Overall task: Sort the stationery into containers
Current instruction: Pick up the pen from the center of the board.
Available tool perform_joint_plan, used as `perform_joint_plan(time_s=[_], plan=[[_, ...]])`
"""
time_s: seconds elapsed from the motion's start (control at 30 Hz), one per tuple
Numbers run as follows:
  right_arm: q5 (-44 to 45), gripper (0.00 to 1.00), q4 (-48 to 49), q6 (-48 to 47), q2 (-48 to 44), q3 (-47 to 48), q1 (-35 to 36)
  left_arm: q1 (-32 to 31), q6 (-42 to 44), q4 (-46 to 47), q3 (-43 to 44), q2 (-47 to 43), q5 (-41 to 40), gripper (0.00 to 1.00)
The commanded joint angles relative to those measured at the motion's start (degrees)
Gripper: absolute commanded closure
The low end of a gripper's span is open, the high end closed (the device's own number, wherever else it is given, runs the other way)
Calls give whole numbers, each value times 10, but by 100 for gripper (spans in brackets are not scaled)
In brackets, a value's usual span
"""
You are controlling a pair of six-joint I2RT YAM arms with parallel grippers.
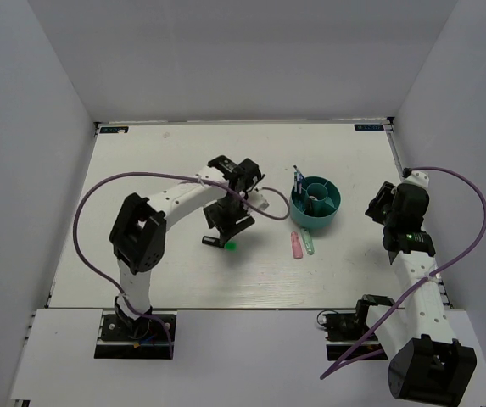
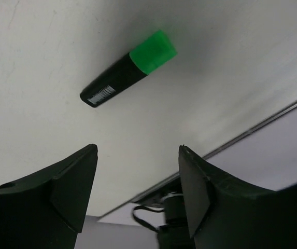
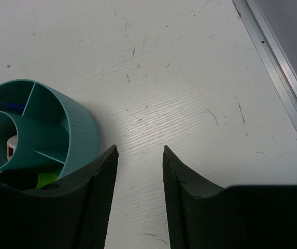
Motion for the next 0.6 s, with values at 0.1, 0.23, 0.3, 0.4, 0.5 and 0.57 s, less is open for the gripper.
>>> perform_joint_plan(time_s=[0.1,0.23,0.3,0.4,0.5,0.57], plan=[[-10,55,6,-9,1,4,-1,-63,150,96,-89,-32,-133,29],[-9,55,4,-9,7,6,-1,-73,174,170,-128,-61,-123,30],[-8,55,8,-11,11,6,-1,-84,193,201,-164,-73,-122,30],[-10,55,8,-9,16,7,-1,-85,215,214,-177,-71,-125,30],[-9,55,7,-9,18,6,-1,-83,234,227,-178,-69,-110,30],[-9,55,6,-9,20,7,-1,-82,242,231,-177,-64,-104,30]])
